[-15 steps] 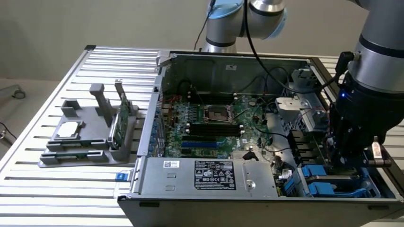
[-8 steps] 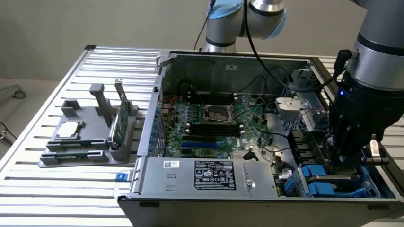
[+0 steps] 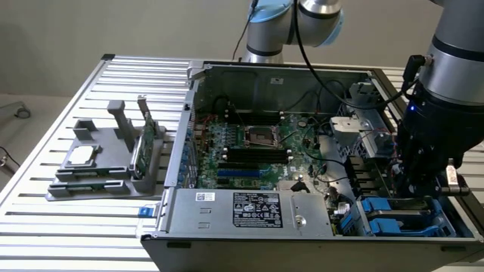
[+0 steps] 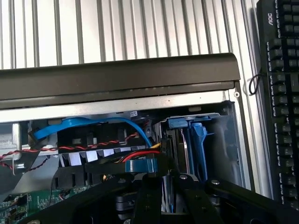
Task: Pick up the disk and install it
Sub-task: 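Insert the first disk wire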
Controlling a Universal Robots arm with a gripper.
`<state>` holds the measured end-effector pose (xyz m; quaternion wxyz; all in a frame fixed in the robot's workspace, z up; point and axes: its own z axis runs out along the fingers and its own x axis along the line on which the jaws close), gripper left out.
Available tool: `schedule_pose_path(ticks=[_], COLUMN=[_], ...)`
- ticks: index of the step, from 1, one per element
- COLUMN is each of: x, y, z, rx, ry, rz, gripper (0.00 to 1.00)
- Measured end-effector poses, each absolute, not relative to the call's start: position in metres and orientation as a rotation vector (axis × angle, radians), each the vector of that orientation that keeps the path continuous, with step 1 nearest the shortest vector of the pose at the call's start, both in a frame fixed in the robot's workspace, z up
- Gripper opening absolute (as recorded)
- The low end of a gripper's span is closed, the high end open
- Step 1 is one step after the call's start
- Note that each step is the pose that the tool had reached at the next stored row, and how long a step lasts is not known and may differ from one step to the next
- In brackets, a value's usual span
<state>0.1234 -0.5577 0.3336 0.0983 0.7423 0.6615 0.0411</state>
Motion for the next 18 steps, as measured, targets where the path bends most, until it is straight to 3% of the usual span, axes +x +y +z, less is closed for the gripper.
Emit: schedule_pose_path(ticks=[18], x=[0.1258], y=[-0.5652], z=[0.3337], rx=[2.235], ry=[1.927], rz=[0.075], gripper=[0.17])
